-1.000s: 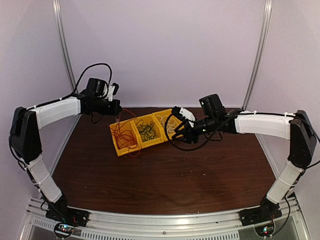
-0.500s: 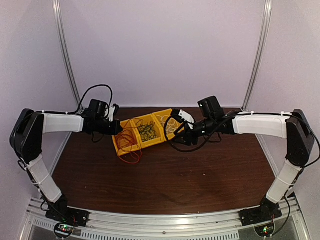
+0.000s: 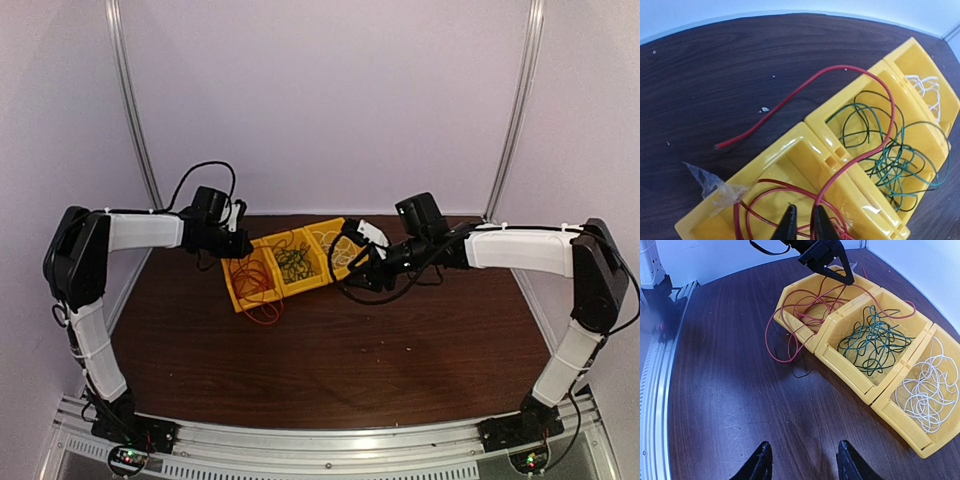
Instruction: Untangle the cables
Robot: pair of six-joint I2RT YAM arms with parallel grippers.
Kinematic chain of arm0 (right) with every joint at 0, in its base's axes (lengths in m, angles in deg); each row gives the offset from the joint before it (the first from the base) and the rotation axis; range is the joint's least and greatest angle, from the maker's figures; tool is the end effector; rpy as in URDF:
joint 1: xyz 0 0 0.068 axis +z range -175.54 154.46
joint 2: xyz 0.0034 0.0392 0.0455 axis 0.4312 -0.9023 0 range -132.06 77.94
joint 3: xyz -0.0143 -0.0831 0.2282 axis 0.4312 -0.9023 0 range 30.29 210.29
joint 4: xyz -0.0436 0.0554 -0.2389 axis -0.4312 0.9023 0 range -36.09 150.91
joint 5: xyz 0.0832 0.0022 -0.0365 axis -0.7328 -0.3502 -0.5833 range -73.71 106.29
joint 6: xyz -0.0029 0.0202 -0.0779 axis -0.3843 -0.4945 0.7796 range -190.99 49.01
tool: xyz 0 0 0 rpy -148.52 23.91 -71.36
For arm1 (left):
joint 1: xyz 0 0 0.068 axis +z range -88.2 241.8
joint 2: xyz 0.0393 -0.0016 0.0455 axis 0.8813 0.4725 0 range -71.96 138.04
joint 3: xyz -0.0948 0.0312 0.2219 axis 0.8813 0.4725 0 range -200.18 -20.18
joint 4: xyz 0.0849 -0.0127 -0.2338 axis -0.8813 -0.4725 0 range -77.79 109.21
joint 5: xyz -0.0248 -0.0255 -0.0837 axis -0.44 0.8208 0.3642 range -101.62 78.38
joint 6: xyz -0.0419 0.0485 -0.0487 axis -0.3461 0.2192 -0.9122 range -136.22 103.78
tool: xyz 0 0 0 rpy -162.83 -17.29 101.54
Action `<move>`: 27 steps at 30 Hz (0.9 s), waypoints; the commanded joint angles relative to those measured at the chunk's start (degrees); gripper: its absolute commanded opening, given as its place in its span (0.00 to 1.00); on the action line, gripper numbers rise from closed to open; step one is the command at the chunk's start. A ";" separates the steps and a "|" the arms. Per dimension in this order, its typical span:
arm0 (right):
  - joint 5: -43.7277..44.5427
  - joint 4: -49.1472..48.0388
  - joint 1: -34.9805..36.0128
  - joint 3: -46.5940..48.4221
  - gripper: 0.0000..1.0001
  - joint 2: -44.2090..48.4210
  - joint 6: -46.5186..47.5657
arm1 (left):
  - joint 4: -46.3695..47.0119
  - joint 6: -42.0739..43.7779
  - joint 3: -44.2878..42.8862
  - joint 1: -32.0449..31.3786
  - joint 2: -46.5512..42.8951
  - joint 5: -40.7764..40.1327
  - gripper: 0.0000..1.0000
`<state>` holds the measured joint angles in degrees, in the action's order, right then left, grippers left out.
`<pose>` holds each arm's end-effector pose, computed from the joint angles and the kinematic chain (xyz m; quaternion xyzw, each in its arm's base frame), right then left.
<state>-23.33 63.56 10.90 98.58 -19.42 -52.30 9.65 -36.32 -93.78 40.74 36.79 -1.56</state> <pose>0.2803 0.2621 0.2050 -0.5225 0.6840 0.3646 0.3551 0.3878 -0.1624 0.1499 0.0415 0.9191 -0.2105 0.3306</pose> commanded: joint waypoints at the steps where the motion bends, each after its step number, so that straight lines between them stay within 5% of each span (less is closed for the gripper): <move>1: -0.64 0.29 -0.37 -0.18 0.46 -0.38 -0.44 | -4.04 0.37 -2.94 -1.03 -3.60 -4.65 0.24; 7: -0.91 0.36 -0.35 -0.02 0.46 -0.44 -0.55 | -4.83 6.53 1.47 -6.12 -15.80 -8.88 0.43; 15: -1.17 0.53 -0.38 0.00 0.46 -0.46 -0.40 | -11.50 7.63 9.36 -13.59 -21.73 -12.70 0.52; 27: -1.55 0.98 -0.47 0.11 0.46 -0.27 -0.20 | -11.44 22.86 13.15 -24.97 -15.62 -15.74 0.60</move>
<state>-24.05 63.86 10.90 98.58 -19.49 -52.32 -2.37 -20.85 -79.12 18.19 17.53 -14.54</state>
